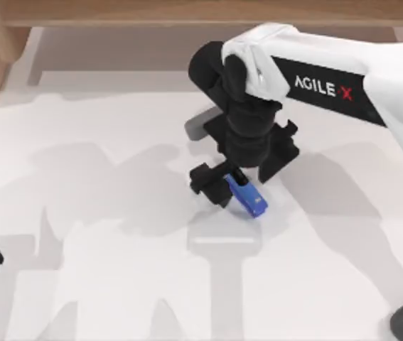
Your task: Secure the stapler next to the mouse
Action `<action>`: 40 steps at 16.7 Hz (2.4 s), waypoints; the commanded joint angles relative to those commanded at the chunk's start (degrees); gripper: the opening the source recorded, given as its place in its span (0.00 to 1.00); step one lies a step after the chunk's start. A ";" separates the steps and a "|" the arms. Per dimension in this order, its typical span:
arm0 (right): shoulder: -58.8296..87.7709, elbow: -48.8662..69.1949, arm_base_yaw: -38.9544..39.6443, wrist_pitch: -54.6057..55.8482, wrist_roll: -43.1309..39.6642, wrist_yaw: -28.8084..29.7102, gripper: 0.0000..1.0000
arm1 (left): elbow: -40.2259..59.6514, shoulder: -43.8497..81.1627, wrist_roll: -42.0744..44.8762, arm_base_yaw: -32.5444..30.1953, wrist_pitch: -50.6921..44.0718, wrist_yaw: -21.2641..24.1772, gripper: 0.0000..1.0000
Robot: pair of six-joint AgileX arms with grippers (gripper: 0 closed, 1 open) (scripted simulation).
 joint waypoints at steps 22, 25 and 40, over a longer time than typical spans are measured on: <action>-0.99 2.99 -0.13 -4.21 0.02 0.01 0.00 | 0.00 0.00 0.00 0.00 0.00 0.00 1.00; -1.56 4.29 -0.18 -5.76 0.02 -0.01 0.00 | 0.00 0.00 0.00 0.00 0.00 0.00 1.00; -23.48 -27.91 -17.98 4.00 8.20 1.00 0.00 | 0.00 0.00 0.00 0.00 0.00 0.00 1.00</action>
